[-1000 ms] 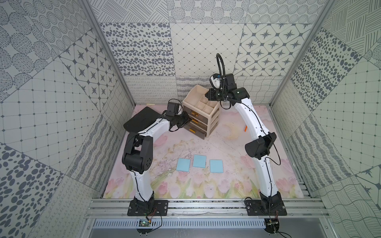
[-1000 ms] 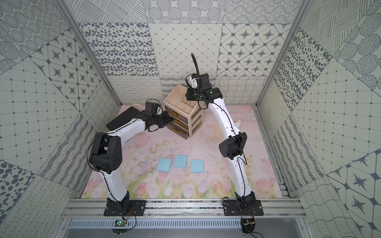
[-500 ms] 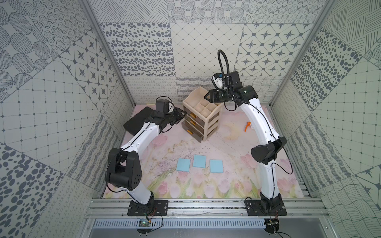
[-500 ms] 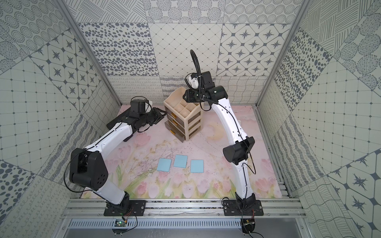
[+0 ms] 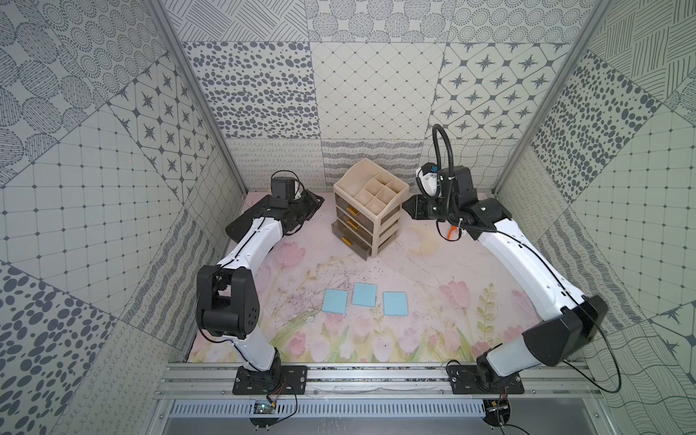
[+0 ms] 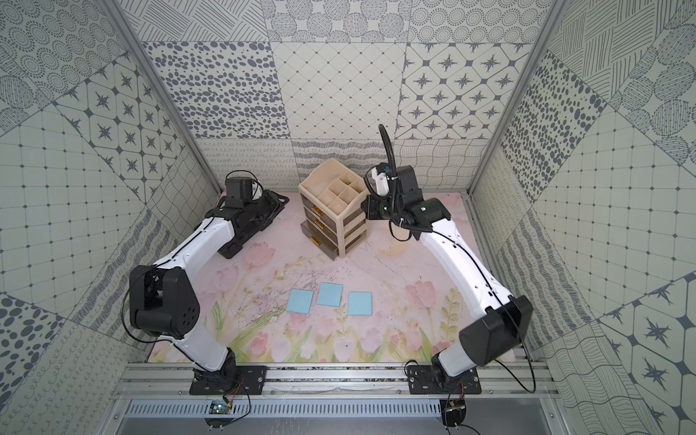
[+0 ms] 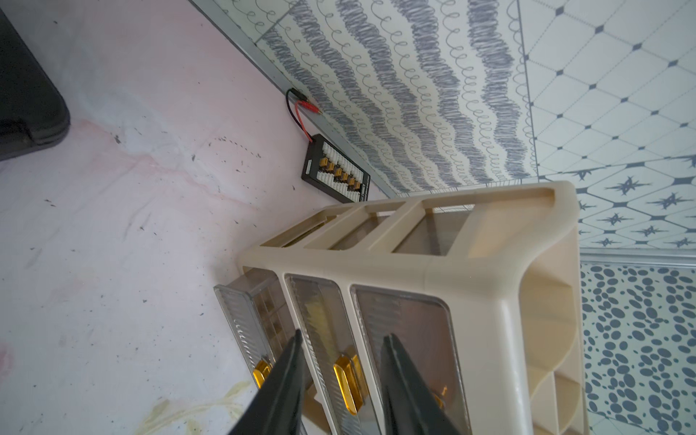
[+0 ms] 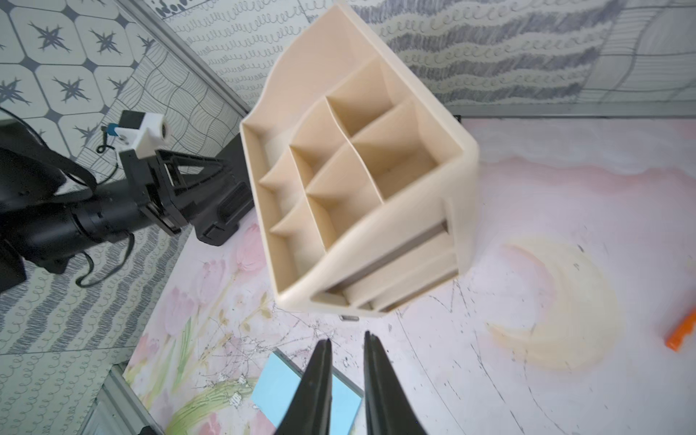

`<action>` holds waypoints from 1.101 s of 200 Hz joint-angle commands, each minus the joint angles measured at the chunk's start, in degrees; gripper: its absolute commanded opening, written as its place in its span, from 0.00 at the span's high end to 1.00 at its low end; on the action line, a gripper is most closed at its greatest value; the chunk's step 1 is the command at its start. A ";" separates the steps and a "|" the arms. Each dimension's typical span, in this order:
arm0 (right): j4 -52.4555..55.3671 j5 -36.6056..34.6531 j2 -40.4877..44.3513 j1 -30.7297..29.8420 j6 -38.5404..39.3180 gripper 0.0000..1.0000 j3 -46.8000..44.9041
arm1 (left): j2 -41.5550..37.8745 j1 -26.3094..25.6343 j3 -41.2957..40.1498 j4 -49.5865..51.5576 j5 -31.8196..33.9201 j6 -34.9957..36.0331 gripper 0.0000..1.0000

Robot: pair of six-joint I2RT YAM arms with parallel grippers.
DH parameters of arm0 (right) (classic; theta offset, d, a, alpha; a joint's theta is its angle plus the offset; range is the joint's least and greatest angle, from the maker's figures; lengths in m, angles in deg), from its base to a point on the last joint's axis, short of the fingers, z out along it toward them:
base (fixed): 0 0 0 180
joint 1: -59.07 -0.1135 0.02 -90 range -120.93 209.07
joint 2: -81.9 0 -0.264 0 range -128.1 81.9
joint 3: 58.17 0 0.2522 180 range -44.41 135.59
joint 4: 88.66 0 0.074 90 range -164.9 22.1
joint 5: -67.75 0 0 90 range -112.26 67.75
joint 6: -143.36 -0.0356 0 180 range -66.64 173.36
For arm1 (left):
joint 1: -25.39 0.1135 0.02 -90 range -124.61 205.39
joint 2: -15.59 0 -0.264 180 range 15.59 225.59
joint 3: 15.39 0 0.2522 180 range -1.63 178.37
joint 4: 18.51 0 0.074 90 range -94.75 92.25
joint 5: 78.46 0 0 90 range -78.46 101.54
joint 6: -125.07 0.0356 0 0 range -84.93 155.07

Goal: Please put the sticky notes in the drawer by color
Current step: Close the drawer in the storage box.

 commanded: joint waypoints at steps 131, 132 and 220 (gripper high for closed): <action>-30.62 -0.82 -2.88 1.59 -9.66 0.80 -20.37 | 32.31 1.93 25.03 -24.29 -17.51 -12.07 0.55; -30.69 -0.76 -2.93 1.64 -9.64 0.80 -20.37 | 32.54 1.96 25.12 -24.62 -17.67 -12.29 0.54; -33.75 0.21 -8.01 3.69 -8.14 0.77 -19.47 | 29.25 1.54 15.71 -28.17 -23.65 -10.32 0.55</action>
